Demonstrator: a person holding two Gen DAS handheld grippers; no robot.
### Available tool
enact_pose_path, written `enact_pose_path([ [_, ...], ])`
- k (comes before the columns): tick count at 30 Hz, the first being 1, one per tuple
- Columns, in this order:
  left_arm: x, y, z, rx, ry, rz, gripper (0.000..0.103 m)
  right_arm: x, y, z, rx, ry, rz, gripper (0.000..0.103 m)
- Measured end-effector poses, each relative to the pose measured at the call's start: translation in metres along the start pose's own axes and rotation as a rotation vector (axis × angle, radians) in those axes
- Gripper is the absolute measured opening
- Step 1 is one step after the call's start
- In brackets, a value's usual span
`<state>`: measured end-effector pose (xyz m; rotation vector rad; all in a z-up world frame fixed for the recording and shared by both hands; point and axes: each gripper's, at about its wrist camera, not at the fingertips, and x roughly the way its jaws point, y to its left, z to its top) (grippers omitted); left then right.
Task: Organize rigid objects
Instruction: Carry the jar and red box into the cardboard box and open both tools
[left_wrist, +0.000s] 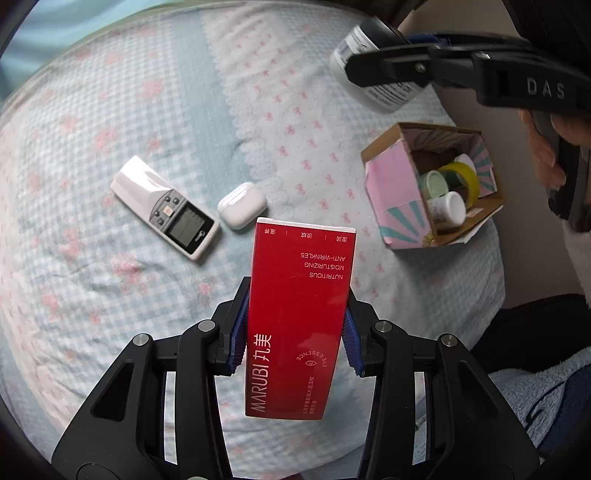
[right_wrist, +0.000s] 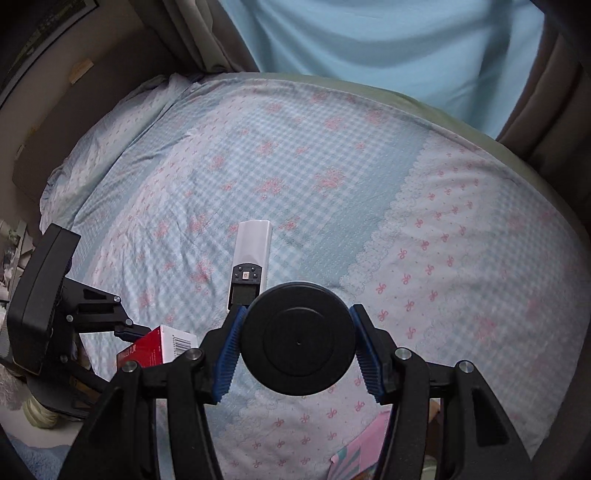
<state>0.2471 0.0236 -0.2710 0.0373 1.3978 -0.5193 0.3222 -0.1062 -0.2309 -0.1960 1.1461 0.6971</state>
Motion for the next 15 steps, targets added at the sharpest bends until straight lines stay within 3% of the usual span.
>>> enact_pose_path([
  [7,-0.014,-0.06,0.017,0.01,-0.054,-0.028,0.039,-0.077,-0.02,-0.061,0.124,-0.066,-0.064,0.052],
  [15,0.001,-0.134,0.043,0.038,-0.083,-0.089,0.039,-0.137,-0.073,-0.153,0.318,-0.11,-0.153,0.052],
])
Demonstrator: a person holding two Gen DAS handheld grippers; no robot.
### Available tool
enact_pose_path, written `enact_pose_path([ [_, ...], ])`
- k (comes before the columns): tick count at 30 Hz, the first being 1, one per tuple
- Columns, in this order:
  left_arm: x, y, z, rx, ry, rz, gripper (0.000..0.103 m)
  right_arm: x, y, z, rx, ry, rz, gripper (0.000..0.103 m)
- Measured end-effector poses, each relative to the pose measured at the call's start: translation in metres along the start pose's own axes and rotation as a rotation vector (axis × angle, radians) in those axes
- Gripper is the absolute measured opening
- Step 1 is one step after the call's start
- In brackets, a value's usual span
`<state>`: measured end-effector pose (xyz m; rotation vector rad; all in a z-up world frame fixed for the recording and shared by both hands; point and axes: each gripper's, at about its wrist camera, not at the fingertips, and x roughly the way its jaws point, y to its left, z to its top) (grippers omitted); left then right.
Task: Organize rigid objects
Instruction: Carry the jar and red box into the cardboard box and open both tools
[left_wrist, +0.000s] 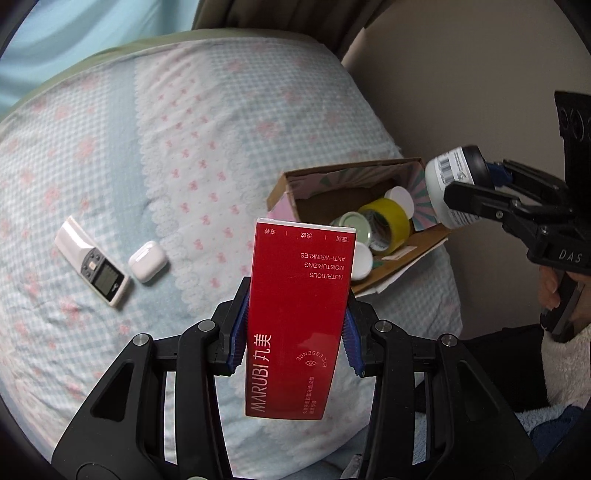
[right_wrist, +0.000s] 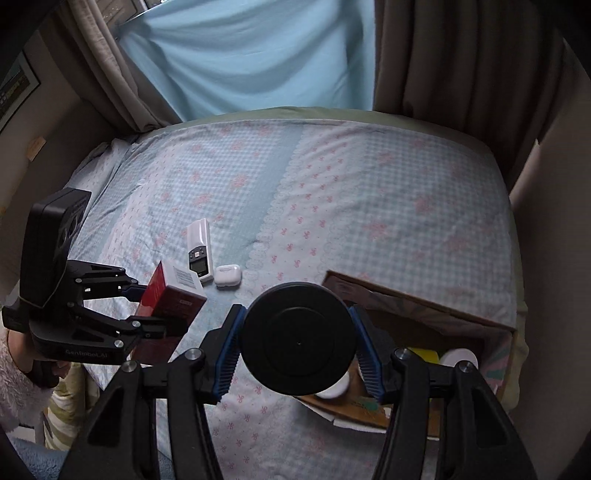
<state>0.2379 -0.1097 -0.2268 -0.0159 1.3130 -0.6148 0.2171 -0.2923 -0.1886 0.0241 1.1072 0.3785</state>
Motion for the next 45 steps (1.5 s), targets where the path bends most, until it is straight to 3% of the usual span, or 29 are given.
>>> enact_pose_path([
  [6,0.03,-0.046,0.024,0.005,0.007,-0.054,0.039,-0.026,-0.06,-0.036,0.099,0.0,-0.085,0.052],
  [13,0.064,-0.083,0.053,0.038,0.033,-0.051,0.039,-0.04,-0.118,-0.064,0.22,-0.02,-0.114,0.052],
  [21,0.117,-0.098,0.091,0.105,0.1,0.003,0.039,-0.006,-0.166,-0.082,0.266,0.018,-0.101,0.052],
  [32,0.206,-0.114,0.105,0.332,0.261,0.117,0.038,0.054,-0.178,-0.115,0.226,0.077,-0.15,0.052],
  [38,0.221,-0.113,0.105,0.361,0.283,0.151,0.038,0.073,-0.179,-0.125,0.238,0.073,-0.151,0.052],
  [42,0.225,-0.118,0.103,0.387,0.287,0.215,0.039,0.082,-0.178,-0.125,0.255,0.085,-0.11,0.053],
  [43,0.223,-0.121,0.102,0.399,0.281,0.24,0.044,0.086,-0.179,-0.124,0.266,0.103,-0.089,0.053],
  [44,0.221,-0.123,0.101,0.406,0.275,0.259,0.075,0.088,-0.18,-0.123,0.287,0.117,-0.067,0.06],
  [45,0.218,-0.125,0.101,0.406,0.271,0.27,0.099,0.085,-0.18,-0.124,0.31,0.097,-0.042,0.071],
])
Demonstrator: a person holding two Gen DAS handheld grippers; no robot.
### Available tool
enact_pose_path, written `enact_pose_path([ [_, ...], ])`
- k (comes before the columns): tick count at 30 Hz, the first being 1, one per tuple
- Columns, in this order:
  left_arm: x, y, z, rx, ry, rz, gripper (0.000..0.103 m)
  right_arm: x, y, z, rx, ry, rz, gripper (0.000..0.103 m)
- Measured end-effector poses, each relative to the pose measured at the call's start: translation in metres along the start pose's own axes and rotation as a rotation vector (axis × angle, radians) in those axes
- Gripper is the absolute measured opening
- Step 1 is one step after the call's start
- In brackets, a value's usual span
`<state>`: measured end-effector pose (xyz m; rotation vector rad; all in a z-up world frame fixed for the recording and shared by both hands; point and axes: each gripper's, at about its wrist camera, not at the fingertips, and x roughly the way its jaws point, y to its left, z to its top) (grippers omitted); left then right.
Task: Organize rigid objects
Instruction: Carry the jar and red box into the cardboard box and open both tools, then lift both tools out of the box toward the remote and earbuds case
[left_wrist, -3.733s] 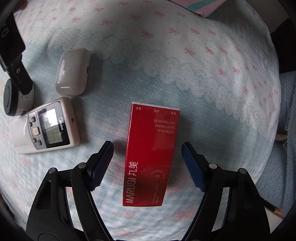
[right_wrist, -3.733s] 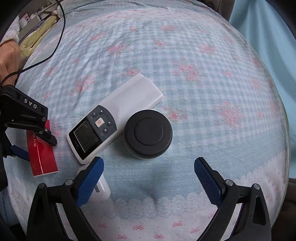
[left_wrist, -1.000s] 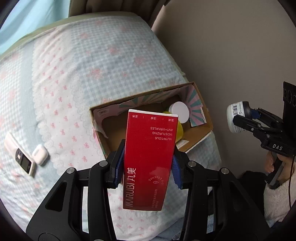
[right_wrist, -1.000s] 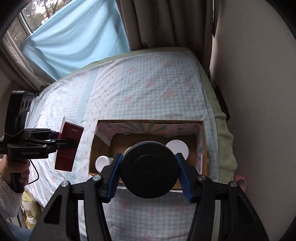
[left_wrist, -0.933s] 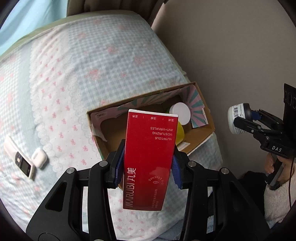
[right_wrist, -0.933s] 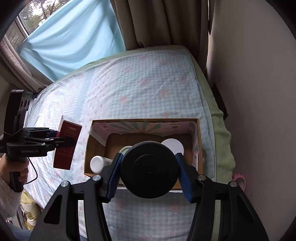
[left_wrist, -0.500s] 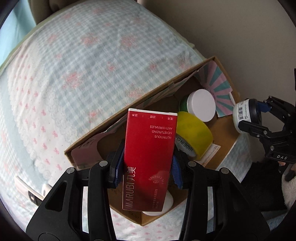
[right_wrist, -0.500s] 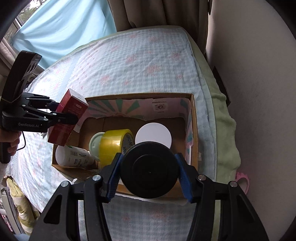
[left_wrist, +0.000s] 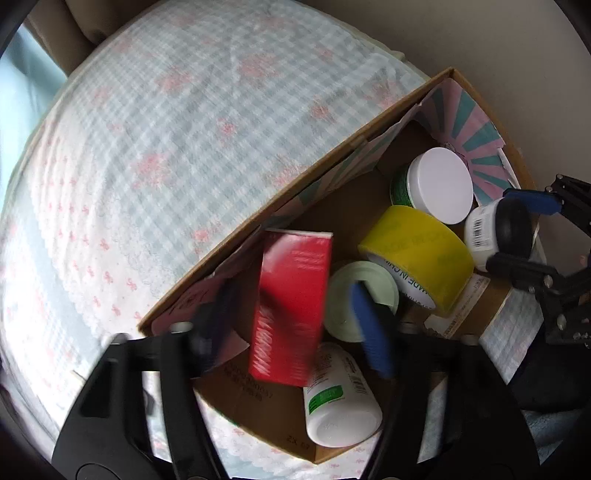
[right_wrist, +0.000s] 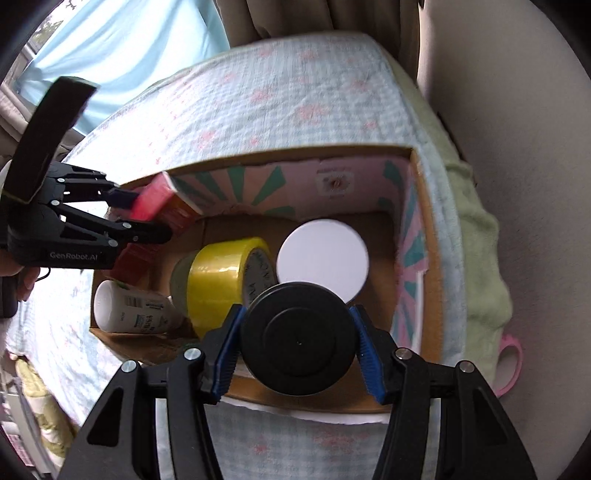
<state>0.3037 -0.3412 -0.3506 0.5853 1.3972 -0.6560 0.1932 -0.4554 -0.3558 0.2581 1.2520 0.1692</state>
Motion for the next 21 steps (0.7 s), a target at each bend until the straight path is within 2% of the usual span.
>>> enact_pose_path([
  [1,-0.004,0.001,-0.001,-0.011,-0.013,-0.003,0.103,-0.004,-0.001,-0.001,0.018,-0.029,0.027,0.103],
  [3,-0.012,0.005,-0.007,-0.051,-0.03,-0.031,0.103,-0.016,-0.003,-0.005,0.068,-0.097,0.082,0.103],
  [6,-0.023,0.013,-0.019,-0.11,-0.044,-0.034,0.103,-0.024,-0.006,-0.011,0.119,-0.152,0.105,0.103],
  [12,-0.044,0.018,-0.035,-0.175,-0.075,-0.034,0.103,-0.022,0.001,-0.007,0.076,-0.113,0.056,0.103],
  [21,-0.084,0.019,-0.062,-0.215,-0.133,-0.01,0.103,-0.051,0.022,0.001,0.031,-0.112,-0.015,0.103],
])
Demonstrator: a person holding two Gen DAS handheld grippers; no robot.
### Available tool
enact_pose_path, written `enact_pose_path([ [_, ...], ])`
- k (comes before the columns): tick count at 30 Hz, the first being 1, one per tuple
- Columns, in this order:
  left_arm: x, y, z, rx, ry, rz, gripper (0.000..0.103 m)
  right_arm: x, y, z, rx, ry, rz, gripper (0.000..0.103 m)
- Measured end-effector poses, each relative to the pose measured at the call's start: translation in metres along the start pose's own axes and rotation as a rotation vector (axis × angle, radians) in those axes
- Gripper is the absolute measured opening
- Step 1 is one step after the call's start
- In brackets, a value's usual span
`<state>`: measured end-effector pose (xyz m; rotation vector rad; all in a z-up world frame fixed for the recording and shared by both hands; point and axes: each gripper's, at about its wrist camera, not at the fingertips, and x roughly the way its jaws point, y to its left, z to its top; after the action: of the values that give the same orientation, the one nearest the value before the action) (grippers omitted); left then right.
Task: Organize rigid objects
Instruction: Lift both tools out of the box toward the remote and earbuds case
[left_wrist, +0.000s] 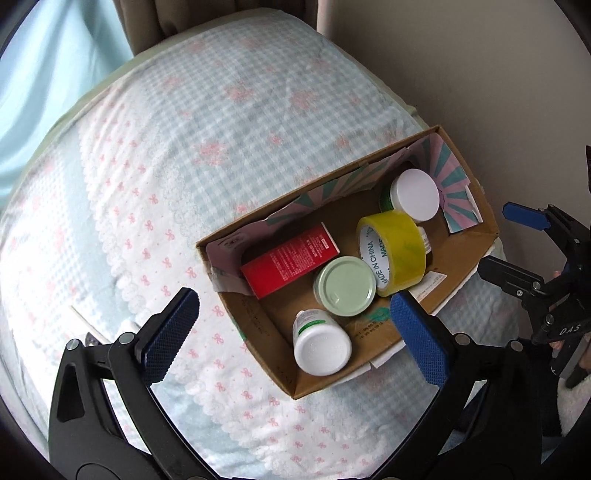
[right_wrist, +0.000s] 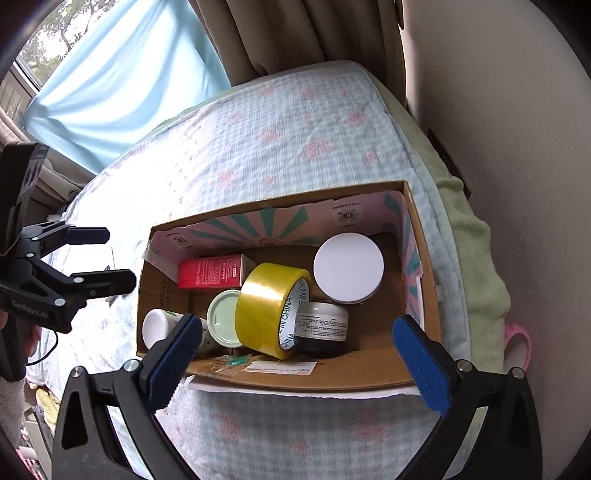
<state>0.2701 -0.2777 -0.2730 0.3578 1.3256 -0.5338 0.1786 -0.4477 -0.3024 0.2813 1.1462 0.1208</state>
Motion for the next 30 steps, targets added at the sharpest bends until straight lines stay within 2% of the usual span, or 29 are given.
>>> enact_pose_path([
  [6,-0.038,0.016,-0.033,-0.062,-0.045,0.038,0.103,-0.023,0.023,0.003,-0.063,-0.021,-0.018,0.103],
  [11,-0.074,0.044,-0.074,-0.16,-0.087,0.101,0.103,-0.041,0.057,0.01,-0.118,-0.041,-0.012,0.103],
  [16,-0.112,0.09,-0.123,-0.276,-0.123,0.16,0.103,-0.061,0.113,0.017,-0.241,-0.066,-0.014,0.103],
  [23,-0.152,0.167,-0.184,-0.466,-0.164,0.184,0.103,-0.084,0.197,0.021,-0.346,-0.097,0.034,0.103],
  [30,-0.172,0.233,-0.212,-0.583,-0.216,0.201,0.103,-0.07,0.273,0.029,-0.434,-0.067,0.099,0.103],
])
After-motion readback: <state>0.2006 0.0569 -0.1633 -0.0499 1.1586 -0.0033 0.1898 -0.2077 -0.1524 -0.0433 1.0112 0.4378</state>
